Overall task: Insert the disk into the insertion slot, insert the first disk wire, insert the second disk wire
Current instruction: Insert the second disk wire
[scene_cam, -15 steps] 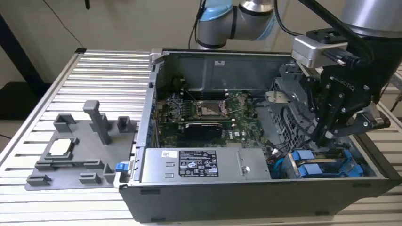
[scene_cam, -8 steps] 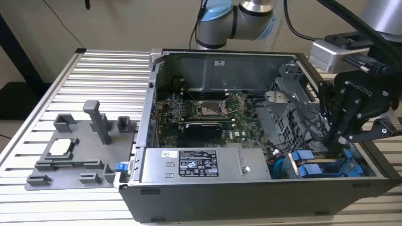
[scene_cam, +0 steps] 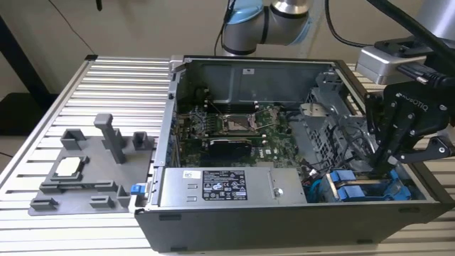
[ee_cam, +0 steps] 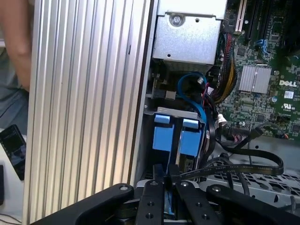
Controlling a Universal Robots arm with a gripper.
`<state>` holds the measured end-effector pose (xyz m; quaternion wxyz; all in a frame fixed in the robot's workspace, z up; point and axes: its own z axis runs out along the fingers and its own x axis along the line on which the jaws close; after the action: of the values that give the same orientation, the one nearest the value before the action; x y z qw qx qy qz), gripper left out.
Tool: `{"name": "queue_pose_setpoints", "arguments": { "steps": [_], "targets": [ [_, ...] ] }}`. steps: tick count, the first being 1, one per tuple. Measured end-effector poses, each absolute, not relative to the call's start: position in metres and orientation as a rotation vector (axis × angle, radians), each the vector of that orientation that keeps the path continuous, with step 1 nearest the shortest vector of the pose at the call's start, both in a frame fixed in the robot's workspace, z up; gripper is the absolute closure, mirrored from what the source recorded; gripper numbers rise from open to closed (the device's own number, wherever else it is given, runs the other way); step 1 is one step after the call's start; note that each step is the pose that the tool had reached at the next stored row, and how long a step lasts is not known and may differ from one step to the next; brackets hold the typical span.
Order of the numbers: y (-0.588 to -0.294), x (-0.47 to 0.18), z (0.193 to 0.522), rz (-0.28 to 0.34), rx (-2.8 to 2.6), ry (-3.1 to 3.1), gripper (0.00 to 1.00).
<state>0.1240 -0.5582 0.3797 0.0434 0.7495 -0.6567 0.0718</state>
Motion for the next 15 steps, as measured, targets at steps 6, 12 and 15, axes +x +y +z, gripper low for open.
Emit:
{"name": "queue_pose_setpoints", "arguments": {
  "steps": [6, 12, 15],
  "targets": [
    [-0.5582, 0.1240, 0.3796, 0.148, 2.321, -2.070, 0.84],
    [-0.5582, 0.1240, 0.3796, 0.063, 2.345, -2.141, 0.84],
    [-0.5582, 0.1240, 0.3796, 0.040, 2.339, -2.172, 0.84]
  ]
}}
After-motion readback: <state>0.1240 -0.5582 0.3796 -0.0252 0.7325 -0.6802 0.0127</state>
